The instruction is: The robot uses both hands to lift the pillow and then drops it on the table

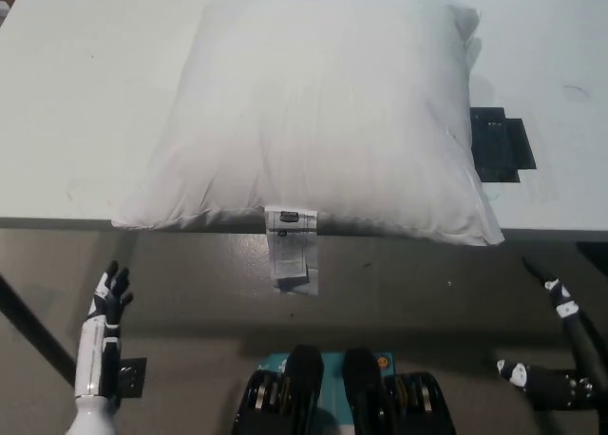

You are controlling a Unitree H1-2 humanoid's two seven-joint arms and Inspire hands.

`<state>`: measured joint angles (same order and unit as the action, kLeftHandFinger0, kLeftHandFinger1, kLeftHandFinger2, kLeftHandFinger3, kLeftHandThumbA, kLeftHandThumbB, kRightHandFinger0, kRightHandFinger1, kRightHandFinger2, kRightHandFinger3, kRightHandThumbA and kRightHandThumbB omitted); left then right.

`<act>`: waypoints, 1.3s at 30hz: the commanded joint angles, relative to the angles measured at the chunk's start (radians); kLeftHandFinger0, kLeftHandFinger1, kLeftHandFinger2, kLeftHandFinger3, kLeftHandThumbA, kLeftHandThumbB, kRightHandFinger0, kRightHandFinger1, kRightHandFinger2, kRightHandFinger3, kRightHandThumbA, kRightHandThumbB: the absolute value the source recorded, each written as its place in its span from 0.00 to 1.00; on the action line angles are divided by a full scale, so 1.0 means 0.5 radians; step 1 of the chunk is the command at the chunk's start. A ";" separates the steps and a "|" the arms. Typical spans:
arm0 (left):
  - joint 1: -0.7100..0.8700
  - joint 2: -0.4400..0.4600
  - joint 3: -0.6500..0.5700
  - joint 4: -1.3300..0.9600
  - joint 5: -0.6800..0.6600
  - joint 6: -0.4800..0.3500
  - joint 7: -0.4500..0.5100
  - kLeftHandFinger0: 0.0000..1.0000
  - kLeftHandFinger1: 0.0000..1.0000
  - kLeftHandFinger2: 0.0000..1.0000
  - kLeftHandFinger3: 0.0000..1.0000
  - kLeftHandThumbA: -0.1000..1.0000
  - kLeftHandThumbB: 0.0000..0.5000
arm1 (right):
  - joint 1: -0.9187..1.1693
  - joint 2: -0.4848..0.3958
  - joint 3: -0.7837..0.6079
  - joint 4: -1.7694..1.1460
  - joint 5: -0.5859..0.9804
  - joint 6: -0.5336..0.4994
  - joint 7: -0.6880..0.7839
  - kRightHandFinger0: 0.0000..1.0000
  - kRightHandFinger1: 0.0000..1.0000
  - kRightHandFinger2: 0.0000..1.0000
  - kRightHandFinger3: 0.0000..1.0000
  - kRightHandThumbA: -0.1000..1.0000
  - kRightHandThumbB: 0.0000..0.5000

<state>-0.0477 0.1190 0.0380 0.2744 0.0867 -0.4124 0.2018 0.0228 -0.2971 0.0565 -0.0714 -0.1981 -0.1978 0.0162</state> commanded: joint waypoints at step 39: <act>-1.651 1.036 0.316 0.087 0.397 0.024 0.270 1.00 1.00 1.00 1.00 1.00 0.27 | -1.824 -0.294 -0.403 0.255 0.253 0.594 0.082 1.00 1.00 1.00 1.00 1.00 0.54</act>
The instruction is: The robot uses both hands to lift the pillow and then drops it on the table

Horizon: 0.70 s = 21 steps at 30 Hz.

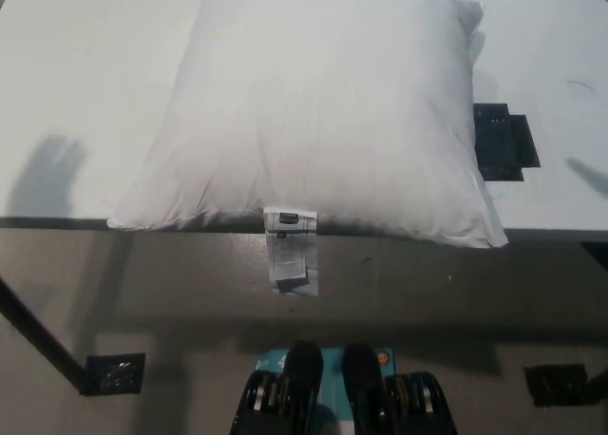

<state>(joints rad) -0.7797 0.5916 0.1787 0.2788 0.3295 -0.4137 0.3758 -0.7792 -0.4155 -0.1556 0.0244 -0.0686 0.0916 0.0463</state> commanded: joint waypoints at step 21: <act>-0.366 -0.332 -0.080 0.611 -0.295 0.037 -0.199 1.00 1.00 1.00 1.00 1.00 0.31 | -0.462 -0.014 0.142 0.610 -0.160 -0.131 -0.115 1.00 1.00 1.00 1.00 1.00 0.67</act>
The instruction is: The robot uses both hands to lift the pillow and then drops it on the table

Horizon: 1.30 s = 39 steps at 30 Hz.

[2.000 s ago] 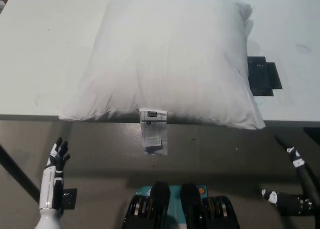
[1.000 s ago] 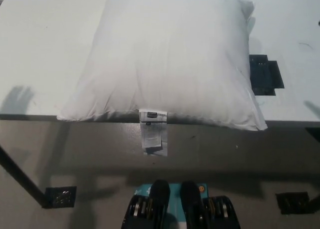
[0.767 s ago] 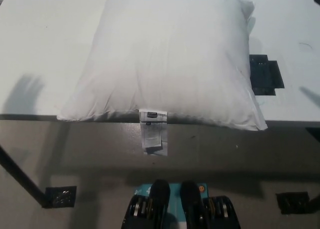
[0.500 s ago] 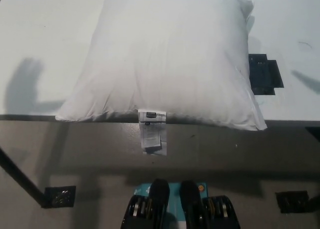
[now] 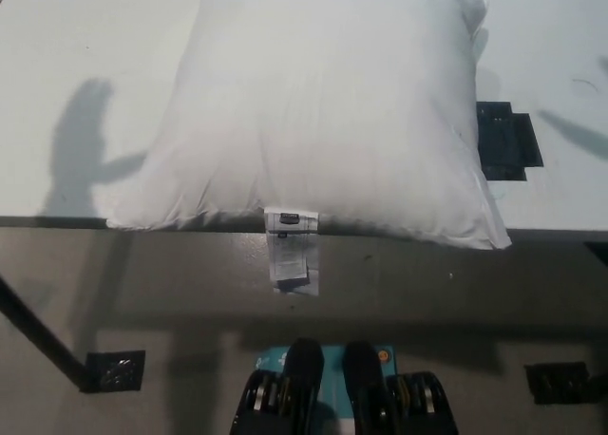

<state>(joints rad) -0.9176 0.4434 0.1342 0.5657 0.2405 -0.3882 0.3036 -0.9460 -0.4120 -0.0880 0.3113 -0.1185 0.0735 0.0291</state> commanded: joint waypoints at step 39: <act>-0.058 -0.534 -0.142 0.896 -0.274 -0.154 -0.142 1.00 1.00 1.00 1.00 1.00 0.21 | 0.117 0.359 0.020 0.676 -0.014 -0.351 -0.249 1.00 1.00 1.00 1.00 1.00 0.43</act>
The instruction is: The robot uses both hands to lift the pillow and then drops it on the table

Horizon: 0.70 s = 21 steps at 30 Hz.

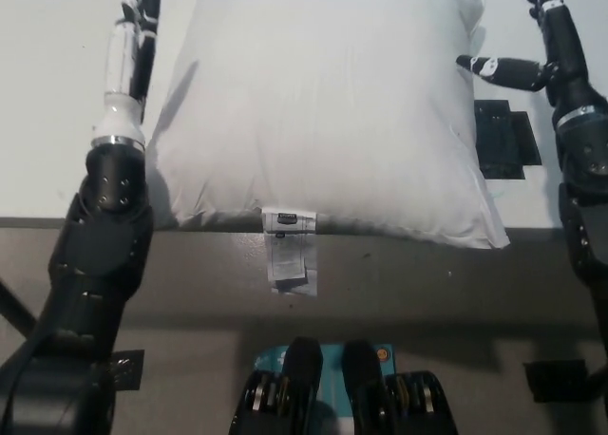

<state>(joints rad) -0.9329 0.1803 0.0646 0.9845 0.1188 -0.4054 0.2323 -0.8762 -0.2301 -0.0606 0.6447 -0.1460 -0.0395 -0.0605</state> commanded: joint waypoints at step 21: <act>0.005 -0.097 -0.010 0.365 -0.083 -0.129 0.017 1.00 1.00 1.00 1.00 1.00 0.06 | -0.004 0.090 -0.043 0.300 0.117 -0.153 -0.084 1.00 1.00 1.00 1.00 1.00 0.41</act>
<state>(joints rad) -0.8965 0.1416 0.0586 1.1529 0.0955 -0.4391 0.2386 -0.8384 -0.2010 -0.0769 0.7781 -0.1160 -0.0614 -0.0950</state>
